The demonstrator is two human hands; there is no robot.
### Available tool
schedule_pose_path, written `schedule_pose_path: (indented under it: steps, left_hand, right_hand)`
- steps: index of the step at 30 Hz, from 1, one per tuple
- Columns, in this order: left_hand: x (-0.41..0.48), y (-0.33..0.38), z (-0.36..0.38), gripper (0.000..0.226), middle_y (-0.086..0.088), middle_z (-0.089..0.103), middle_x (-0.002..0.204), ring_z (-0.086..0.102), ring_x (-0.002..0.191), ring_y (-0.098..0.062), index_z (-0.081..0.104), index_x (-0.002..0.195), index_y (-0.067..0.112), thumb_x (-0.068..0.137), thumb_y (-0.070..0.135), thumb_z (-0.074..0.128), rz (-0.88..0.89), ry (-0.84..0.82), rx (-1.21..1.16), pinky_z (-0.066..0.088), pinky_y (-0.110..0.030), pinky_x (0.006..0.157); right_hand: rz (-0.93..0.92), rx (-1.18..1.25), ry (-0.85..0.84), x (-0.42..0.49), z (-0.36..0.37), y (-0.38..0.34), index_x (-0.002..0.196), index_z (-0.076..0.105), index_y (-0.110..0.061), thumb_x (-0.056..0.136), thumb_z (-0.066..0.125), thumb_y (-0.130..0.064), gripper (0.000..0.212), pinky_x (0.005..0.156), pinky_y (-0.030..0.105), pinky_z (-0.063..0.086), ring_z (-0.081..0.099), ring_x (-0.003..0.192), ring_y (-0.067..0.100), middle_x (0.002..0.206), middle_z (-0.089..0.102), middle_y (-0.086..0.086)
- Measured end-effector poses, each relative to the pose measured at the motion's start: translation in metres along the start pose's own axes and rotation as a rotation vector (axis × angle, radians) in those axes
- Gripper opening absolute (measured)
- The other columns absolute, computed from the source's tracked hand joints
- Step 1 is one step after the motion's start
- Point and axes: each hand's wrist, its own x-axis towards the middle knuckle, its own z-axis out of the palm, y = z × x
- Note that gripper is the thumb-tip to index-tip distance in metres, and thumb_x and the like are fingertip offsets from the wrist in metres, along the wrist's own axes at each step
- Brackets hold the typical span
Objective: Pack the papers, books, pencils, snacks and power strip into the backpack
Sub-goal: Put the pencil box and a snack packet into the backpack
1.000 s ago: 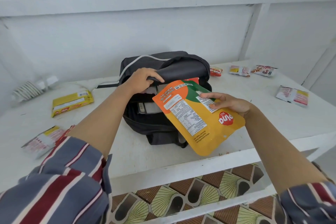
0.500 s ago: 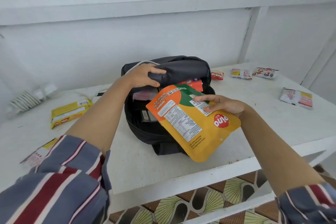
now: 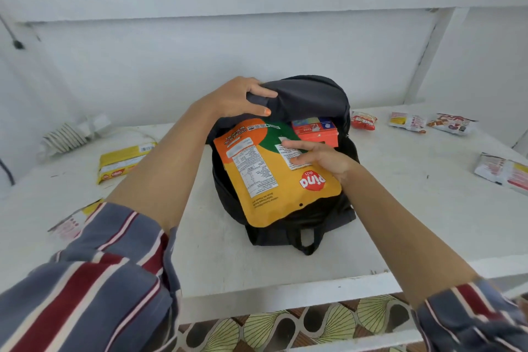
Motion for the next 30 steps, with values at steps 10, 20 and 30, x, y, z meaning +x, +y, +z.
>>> schedule_pose_path:
  steps: [10, 20, 30]
  left_hand:
    - [-0.003, 0.002, -0.007, 0.043, 0.000, 0.053, 0.122, 0.047, 0.107, -0.012, 0.060, 0.123, 0.022, 0.082, 0.020, 0.070, 0.025, -0.035, -0.012, 0.037, -0.023, 0.088]
    - [-0.007, 0.005, -0.008, 0.050, 0.000, 0.048, 0.129, 0.044, 0.119, -0.017, 0.061, 0.123, 0.021, 0.075, 0.015, 0.076, 0.067, -0.051, -0.021, 0.035, -0.031, 0.104]
    - [-0.011, 0.004, -0.006, 0.053, 0.000, 0.045, 0.132, 0.041, 0.121, -0.015, 0.059, 0.124, 0.021, 0.074, 0.013, 0.076, 0.070, -0.055, -0.060, 0.031, -0.026, 0.101]
  right_hand:
    - [0.084, 0.049, 0.091, 0.000, 0.003, -0.005, 0.117, 0.060, -0.026, 0.085, 0.058, 0.000, 0.041, 0.060, 0.028, 0.058, 0.065, 0.082, 0.024, 0.107, 0.063, 0.007]
    - [-0.015, -0.021, 0.285, 0.017, 0.034, -0.024, 0.130, 0.054, -0.020, 0.085, 0.060, 0.000, 0.050, 0.048, 0.018, 0.053, 0.062, 0.075, 0.016, 0.110, 0.058, 0.004]
    - [-0.098, -0.287, 0.305, 0.011, 0.031, -0.030, 0.130, 0.052, -0.024, 0.084, 0.068, -0.014, 0.050, 0.058, 0.021, 0.052, 0.061, 0.077, 0.011, 0.110, 0.054, 0.001]
